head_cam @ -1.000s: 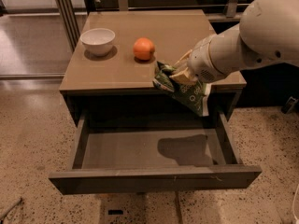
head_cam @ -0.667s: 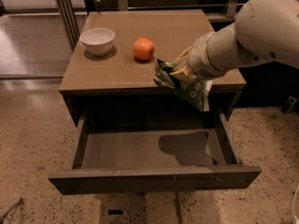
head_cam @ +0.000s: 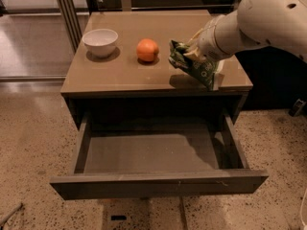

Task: Pick green jalapeno chip bag from top drawer and place on counter

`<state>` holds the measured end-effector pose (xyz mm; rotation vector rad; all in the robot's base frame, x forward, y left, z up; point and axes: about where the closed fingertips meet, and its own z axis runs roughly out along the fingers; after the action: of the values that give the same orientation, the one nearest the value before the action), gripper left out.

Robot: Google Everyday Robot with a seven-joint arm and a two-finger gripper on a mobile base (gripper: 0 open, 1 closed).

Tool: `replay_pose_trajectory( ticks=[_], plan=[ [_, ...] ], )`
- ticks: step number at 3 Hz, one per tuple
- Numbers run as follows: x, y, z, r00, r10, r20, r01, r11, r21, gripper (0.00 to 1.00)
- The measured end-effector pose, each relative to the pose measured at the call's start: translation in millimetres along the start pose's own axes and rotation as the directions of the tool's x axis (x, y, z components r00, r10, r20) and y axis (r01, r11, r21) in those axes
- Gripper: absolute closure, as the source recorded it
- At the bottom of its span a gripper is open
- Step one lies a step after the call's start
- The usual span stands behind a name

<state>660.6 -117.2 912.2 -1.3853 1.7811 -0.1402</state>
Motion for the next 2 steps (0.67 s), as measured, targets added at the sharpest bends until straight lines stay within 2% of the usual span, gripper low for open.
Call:
replay_pose_trajectory(
  ticks=[1,2],
  plan=[
    [11.3,-41.9,17.0,1.000,0.016,0.016,-0.017,0.9972,0.073,1.00],
    [26.5,-69.2,36.6,0.997,0.067,0.044,-0.072,0.9896,0.125,1.00]
  ],
)
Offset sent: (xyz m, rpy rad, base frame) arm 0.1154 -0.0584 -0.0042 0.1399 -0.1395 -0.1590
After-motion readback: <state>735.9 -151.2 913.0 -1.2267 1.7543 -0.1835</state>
